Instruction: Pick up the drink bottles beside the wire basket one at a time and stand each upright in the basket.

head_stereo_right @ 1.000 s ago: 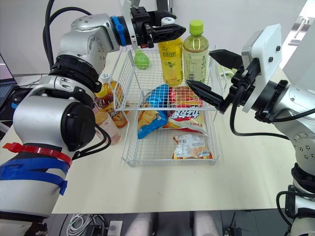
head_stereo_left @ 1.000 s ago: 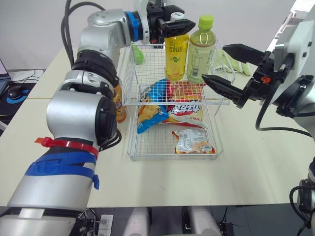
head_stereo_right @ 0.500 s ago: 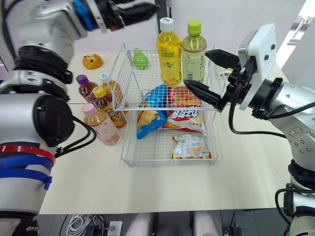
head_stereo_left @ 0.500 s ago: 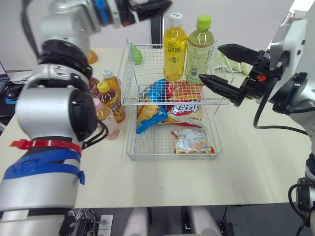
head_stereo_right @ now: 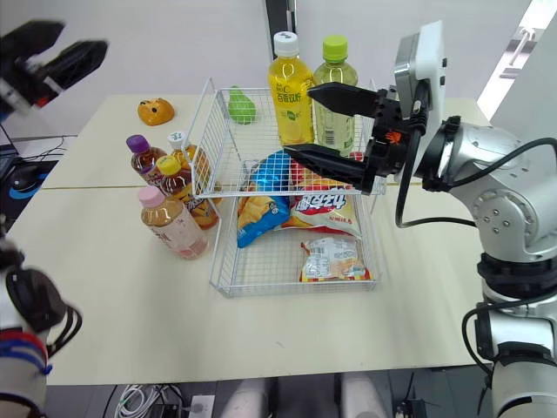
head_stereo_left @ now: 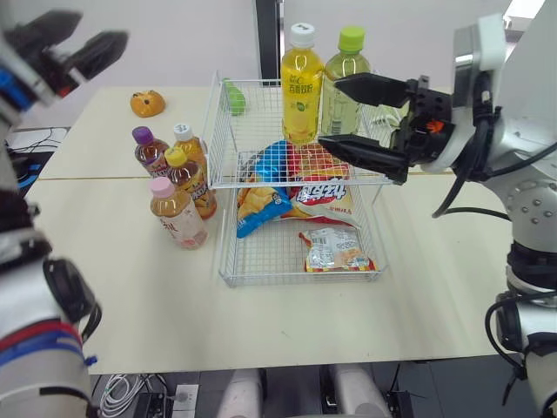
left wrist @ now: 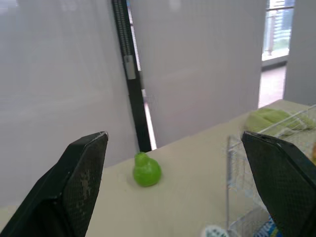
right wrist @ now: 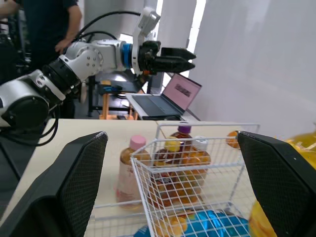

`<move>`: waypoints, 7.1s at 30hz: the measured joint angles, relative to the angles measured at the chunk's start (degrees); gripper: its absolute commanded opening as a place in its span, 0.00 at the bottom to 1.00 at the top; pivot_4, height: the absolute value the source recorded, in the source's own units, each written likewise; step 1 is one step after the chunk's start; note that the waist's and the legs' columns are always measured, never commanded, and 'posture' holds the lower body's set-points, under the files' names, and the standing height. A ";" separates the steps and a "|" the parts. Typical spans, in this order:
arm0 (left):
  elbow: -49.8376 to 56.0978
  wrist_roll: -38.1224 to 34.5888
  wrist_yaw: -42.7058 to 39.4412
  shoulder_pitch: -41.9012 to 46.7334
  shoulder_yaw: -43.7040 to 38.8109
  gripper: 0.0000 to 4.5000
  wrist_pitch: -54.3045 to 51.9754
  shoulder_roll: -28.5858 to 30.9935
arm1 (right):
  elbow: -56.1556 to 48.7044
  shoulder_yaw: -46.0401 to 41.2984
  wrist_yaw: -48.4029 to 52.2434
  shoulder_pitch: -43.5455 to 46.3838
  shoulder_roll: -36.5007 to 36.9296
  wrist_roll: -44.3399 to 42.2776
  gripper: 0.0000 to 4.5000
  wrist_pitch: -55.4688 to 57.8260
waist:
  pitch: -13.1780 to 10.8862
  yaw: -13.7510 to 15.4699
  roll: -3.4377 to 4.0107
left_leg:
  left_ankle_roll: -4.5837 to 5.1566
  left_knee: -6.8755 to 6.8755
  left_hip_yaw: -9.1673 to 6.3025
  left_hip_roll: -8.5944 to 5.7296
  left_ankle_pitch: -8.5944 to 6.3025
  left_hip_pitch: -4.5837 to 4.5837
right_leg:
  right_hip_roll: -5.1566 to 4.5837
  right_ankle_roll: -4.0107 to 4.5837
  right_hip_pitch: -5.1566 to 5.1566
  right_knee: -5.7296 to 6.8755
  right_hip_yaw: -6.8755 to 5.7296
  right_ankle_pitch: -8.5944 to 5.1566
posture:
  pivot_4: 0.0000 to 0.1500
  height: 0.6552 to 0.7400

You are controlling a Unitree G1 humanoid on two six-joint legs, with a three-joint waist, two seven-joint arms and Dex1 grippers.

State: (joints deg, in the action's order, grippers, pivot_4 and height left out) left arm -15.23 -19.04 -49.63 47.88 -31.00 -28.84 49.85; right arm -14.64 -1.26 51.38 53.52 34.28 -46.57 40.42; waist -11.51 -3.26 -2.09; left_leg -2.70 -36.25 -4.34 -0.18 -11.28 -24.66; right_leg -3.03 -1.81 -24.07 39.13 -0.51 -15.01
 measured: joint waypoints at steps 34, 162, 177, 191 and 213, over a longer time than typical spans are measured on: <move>30.38 -8.97 22.73 -52.14 -9.66 0.99 11.80 -25.15 | -0.94 2.62 14.51 -6.32 0.47 4.43 1.00 -5.00 | 0.17 3.15 -0.21 | 0.01 -0.01 0.01 -0.14 -0.03 0.81 | -0.02 -0.04 0.90 -0.19 -0.06 0.07 | 1.00 1.00; -24.75 -1.73 -29.42 42.08 29.00 0.30 -5.99 3.70 | -7.09 1.66 -7.77 -6.96 -5.78 6.61 1.00 -4.33 | -0.09 1.38 -0.37 | 0.00 0.14 -0.09 -0.14 -0.01 0.35 | 0.22 -0.10 0.39 -0.13 -0.17 -0.07 | 1.00 1.00; -46.22 4.23 -22.11 50.03 28.19 0.30 10.82 -12.31 | -10.12 -0.46 -12.70 -8.61 -1.83 7.48 1.00 -3.35 | -0.10 1.34 -0.37 | 0.00 0.12 -0.01 -0.18 -0.01 -0.04 | 0.18 0.00 -0.05 -0.08 -0.11 0.00 | 1.00 1.00; -48.59 6.27 -18.17 43.57 27.61 0.30 16.91 -19.50 | -12.13 -1.78 -14.68 -10.40 0.55 7.05 1.00 -1.13 | -0.09 1.23 -0.34 | 0.01 0.09 0.01 -0.21 0.00 -0.11 | 0.15 0.01 -0.09 -0.08 -0.10 0.01 | 1.00 1.00; -47.80 6.42 -18.70 43.56 26.09 0.99 16.11 -19.17 | -13.74 -3.08 -15.17 -11.10 1.15 5.77 1.00 0.21 | -0.09 1.23 -0.34 | 0.01 0.02 0.00 -0.20 0.00 -0.10 | 0.17 0.01 -0.07 -0.03 -0.10 0.01 | 1.00 1.00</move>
State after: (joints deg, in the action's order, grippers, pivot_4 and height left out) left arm -63.03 -12.62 -68.32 91.44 -4.91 -12.72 30.69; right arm -28.38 -4.34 36.22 42.42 35.43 -40.80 40.63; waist -11.59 -2.03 -2.43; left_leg -2.69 -36.23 -4.33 -0.38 -11.28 -24.76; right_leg -2.87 -1.80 -24.14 39.10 -0.61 -15.00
